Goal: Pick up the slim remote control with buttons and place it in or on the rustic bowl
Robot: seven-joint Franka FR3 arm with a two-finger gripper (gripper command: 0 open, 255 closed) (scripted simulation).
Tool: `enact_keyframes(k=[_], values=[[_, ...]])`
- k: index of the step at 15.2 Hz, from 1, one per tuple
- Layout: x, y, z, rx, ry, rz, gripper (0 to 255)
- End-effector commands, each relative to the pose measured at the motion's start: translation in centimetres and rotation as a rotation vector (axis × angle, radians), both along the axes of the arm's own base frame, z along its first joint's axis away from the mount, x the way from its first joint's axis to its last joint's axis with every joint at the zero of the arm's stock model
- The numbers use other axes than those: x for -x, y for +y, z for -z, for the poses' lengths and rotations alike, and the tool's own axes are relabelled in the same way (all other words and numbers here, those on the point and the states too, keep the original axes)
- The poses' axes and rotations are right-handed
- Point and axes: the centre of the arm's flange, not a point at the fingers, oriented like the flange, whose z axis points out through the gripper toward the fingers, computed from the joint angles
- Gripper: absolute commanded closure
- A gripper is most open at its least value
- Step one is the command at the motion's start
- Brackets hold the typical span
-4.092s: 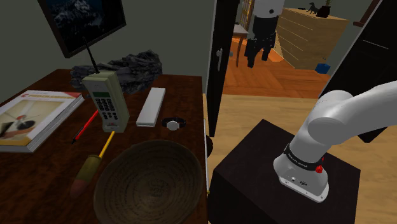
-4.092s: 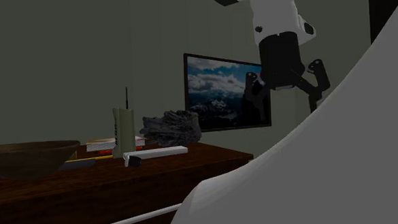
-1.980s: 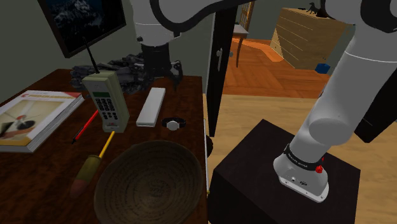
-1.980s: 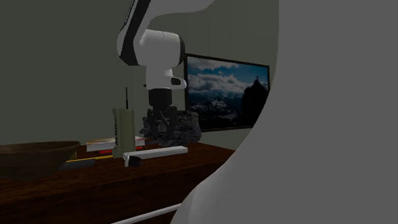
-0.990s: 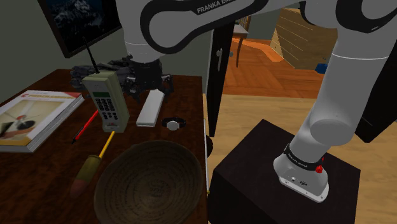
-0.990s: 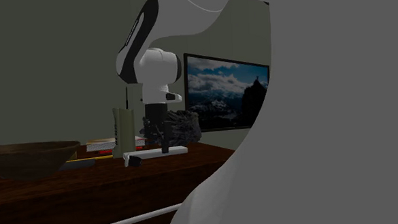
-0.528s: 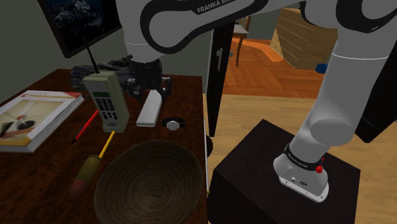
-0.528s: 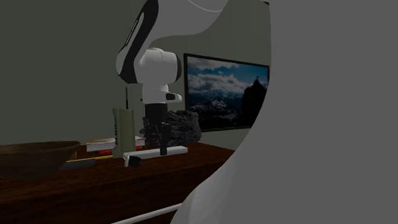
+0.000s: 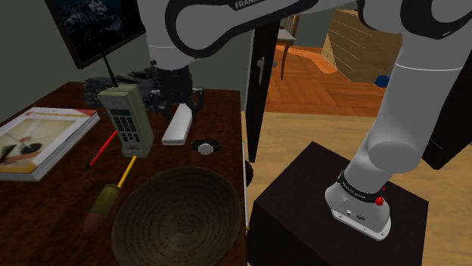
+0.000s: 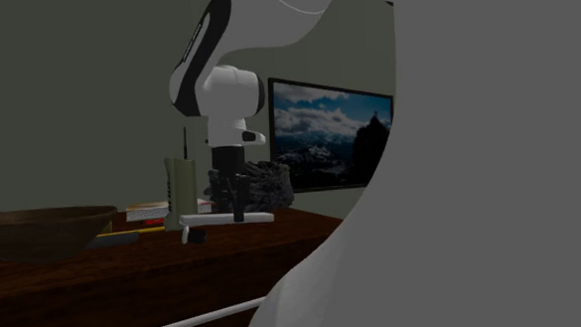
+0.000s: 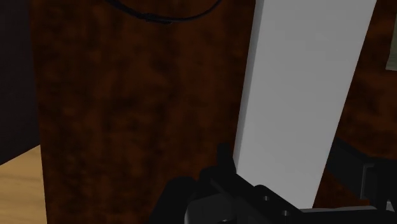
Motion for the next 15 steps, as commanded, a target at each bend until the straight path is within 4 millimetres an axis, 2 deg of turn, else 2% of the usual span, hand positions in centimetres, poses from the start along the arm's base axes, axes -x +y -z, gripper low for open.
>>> enact_keyframes(k=[1,15], values=[[0.0,0.0,-1.0,-0.002,-0.003,-0.002,255],[0.0,0.0,-8.4,-0.002,-0.003,-0.002,255]])
